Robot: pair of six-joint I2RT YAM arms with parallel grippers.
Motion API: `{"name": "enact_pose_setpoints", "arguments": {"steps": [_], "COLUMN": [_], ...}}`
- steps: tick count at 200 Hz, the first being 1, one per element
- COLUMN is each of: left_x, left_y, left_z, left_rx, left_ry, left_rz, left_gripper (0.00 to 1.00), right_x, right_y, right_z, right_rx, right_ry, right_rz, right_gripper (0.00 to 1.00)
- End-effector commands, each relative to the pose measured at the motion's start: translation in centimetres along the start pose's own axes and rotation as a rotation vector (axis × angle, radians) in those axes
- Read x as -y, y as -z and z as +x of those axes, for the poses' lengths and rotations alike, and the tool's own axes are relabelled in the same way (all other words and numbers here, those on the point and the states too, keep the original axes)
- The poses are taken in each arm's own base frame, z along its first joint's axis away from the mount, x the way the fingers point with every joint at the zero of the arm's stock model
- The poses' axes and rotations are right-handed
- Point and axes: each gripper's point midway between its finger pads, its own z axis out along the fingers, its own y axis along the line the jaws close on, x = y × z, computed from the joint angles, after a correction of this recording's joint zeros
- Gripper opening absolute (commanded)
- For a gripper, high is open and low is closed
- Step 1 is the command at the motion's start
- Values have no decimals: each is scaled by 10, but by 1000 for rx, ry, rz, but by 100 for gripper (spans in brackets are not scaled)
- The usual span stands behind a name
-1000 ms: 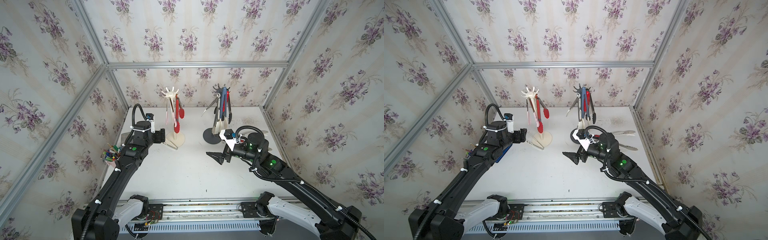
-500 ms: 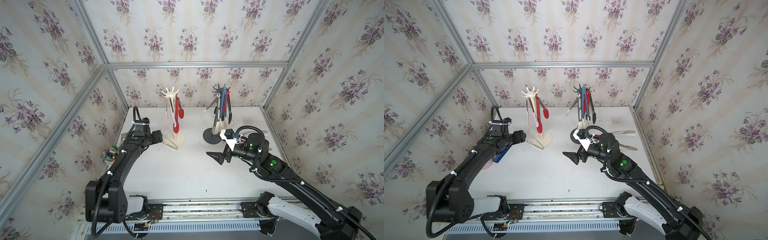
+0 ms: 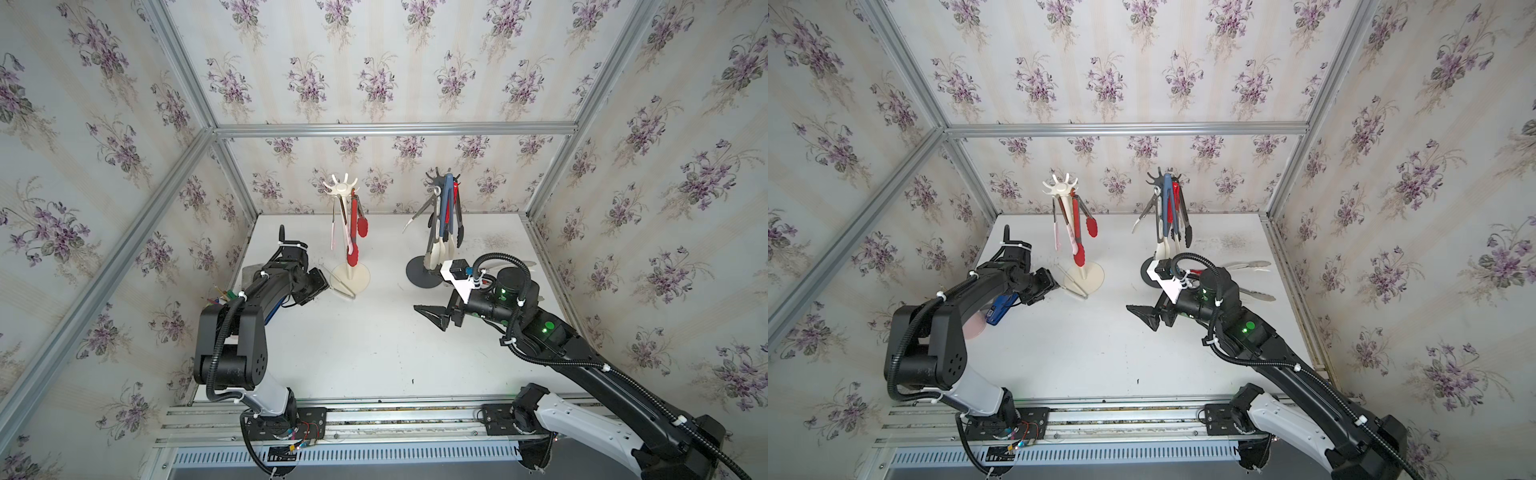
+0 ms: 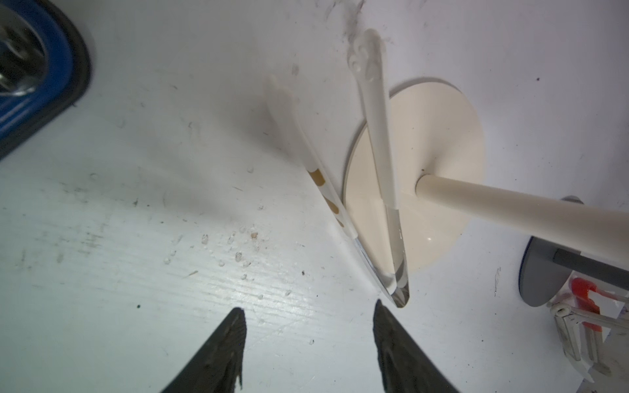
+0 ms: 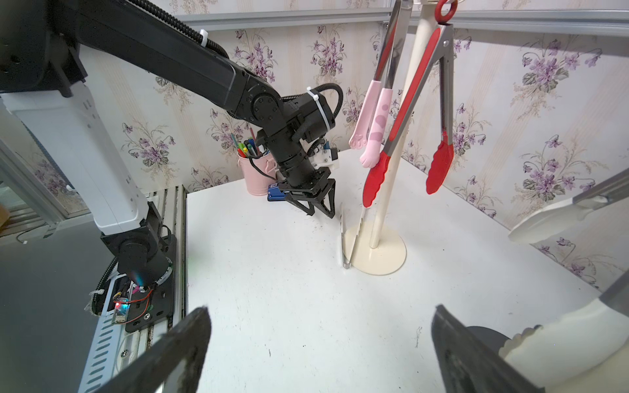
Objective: Hang food tongs on kitchen utensil racks
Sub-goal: Move the food tongs to the center of the board.
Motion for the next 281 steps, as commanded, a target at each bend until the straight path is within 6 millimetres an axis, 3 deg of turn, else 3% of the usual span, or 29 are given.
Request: {"name": "enact_pose_setpoints", "arguments": {"steps": [1, 65, 201, 243, 281], "left_x": [-1, -10, 4, 6, 1], "left_y": [-2, -14, -45, -52, -57], "left_z": [-2, -10, -38, -35, -28], "left_rx": [-3, 12, 93, 97, 103], "left_ry": [106, 232, 379, 400, 447], "left_rz": [-18, -87, -128, -141, -153], "left_gripper": [62, 48, 42, 38, 22], "right_x": [-2, -2, -7, -10, -11], "right_y": [3, 7, 6, 6, 8], "right_z": [1, 5, 16, 19, 21], "right_rx": [0, -9, -41, -52, -61], "right_ry": [1, 1, 21, 29, 46], "right_rz": [-3, 10, -20, -33, -38], "right_gripper": [100, 100, 100, 100, 100]}}
